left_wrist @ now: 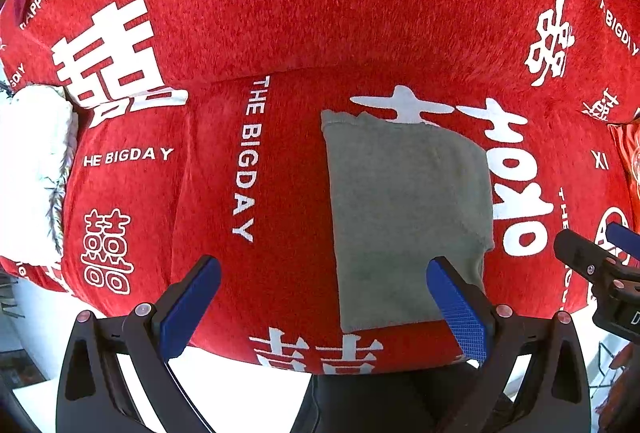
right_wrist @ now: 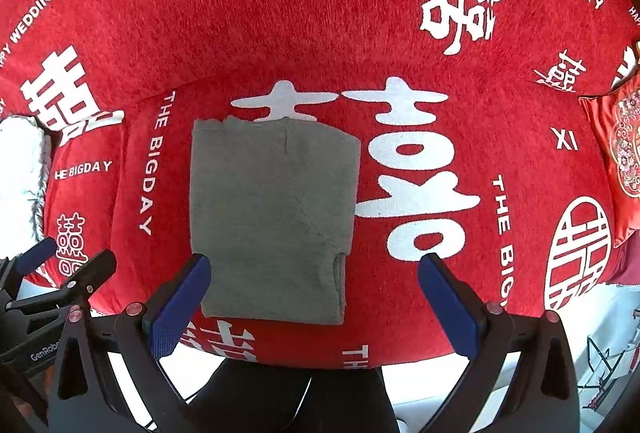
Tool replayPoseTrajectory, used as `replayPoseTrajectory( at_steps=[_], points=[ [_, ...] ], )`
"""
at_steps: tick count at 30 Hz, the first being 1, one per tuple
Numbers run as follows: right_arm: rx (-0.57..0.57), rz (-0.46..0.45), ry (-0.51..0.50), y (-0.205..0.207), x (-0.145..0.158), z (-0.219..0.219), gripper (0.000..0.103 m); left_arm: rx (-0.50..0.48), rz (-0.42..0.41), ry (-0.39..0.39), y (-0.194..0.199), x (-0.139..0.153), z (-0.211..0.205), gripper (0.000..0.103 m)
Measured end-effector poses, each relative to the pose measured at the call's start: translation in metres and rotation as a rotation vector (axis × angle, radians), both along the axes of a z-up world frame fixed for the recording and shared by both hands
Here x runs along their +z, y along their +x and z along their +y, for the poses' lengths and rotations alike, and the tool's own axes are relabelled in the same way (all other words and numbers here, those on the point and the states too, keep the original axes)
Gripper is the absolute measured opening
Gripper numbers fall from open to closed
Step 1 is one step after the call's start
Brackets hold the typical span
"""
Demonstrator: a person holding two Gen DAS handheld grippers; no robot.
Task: Fold small clothes
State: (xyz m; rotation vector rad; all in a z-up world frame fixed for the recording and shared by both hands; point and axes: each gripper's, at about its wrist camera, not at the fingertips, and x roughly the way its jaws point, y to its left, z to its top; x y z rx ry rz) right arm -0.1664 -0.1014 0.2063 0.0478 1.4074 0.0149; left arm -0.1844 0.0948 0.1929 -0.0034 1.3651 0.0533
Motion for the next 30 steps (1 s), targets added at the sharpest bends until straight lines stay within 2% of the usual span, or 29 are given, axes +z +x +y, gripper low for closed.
replayPoseTrajectory(
  at_steps=[30],
  points=[
    [0.006,0.006,0.001,0.0028,0.001,0.0005,0.103,-0.011,-0.001,0.013,0.0004,0.0016,-0.0041,0.103]
  ],
)
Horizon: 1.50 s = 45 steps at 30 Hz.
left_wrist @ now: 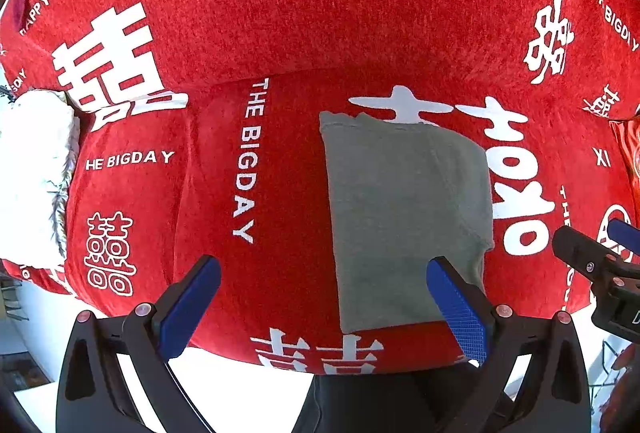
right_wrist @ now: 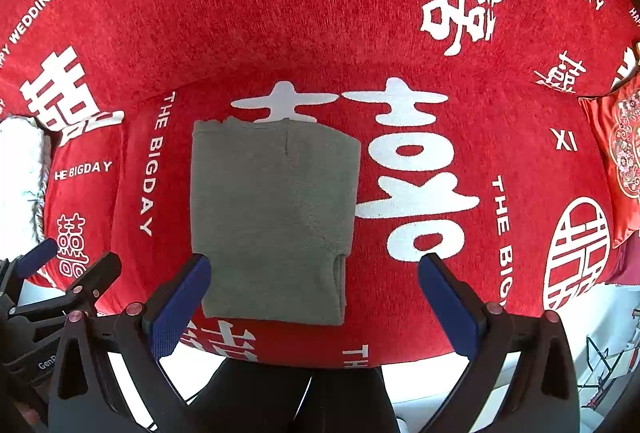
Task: Fold small clothes
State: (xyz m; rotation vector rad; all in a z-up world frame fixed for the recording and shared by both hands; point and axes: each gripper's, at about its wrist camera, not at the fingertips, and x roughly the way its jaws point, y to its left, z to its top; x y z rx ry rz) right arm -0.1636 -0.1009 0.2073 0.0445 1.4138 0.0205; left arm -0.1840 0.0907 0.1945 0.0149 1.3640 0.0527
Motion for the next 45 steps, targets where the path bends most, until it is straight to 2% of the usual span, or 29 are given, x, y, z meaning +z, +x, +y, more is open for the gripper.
replayPoseTrajectory(
  at_steps=[45],
  points=[
    [0.002,0.012,0.011,-0.0058,-0.0005,0.0015,0.103,0.022,-0.012,0.022,-0.0037,0.0017,0.0053,0.103]
  ],
)
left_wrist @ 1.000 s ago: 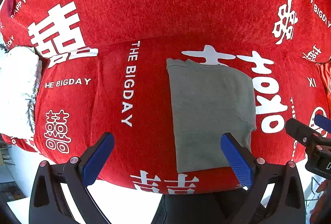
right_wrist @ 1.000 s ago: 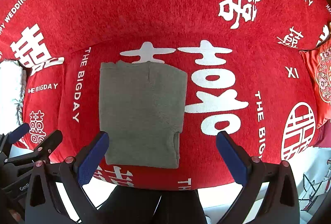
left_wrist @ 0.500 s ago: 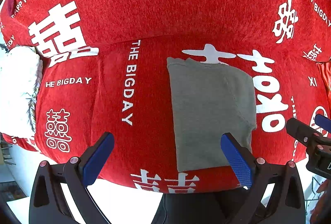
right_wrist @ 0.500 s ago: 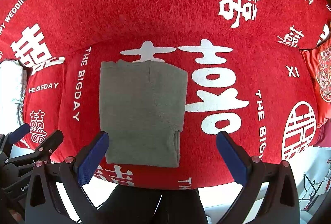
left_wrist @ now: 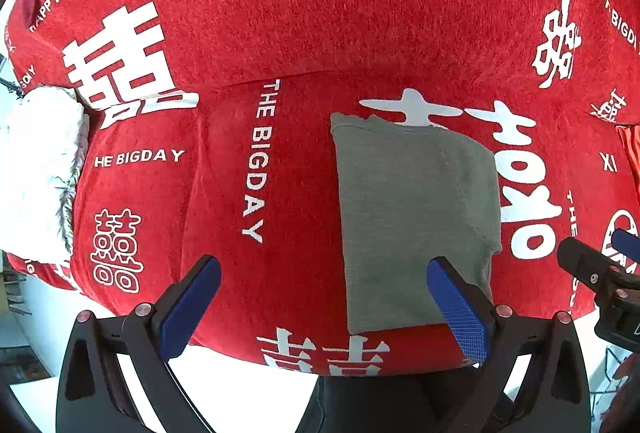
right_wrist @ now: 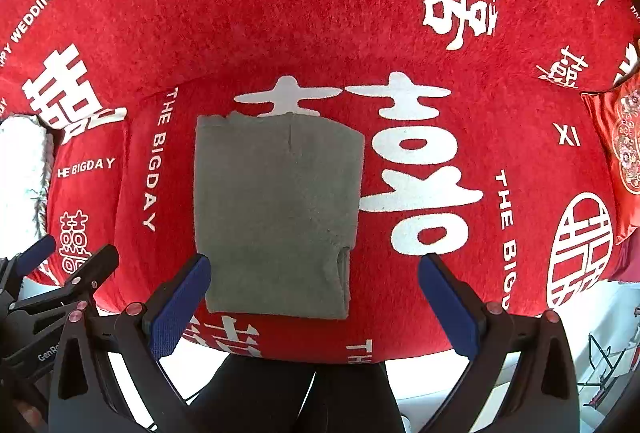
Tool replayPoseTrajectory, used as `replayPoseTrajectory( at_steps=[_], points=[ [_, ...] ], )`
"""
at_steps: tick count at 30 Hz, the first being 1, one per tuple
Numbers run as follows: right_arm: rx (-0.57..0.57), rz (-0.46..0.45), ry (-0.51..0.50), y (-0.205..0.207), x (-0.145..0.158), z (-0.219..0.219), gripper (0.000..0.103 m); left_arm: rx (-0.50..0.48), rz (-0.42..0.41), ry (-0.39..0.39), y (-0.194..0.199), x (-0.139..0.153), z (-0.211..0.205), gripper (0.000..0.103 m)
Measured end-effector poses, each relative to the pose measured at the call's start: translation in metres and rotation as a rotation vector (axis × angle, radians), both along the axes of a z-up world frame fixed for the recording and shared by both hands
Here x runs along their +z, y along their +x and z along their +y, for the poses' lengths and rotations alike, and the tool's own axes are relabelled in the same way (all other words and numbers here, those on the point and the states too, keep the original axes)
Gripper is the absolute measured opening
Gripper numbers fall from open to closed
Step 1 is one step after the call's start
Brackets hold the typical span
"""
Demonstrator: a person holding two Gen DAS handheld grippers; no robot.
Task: Fold small clothes
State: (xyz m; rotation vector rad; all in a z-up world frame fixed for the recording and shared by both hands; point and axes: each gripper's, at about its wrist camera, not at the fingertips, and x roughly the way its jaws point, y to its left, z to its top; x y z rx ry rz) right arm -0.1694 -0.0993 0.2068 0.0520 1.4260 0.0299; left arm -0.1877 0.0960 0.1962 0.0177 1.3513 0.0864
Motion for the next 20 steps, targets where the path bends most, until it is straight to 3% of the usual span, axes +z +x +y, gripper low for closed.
replayPoseTrajectory(
  at_steps=[20],
  points=[
    [-0.003,0.004,-0.006,-0.0059,-0.0002,0.0021,0.103,0.026,-0.018,-0.029,-0.0028,0.0029,-0.0027,0.103]
  ],
)
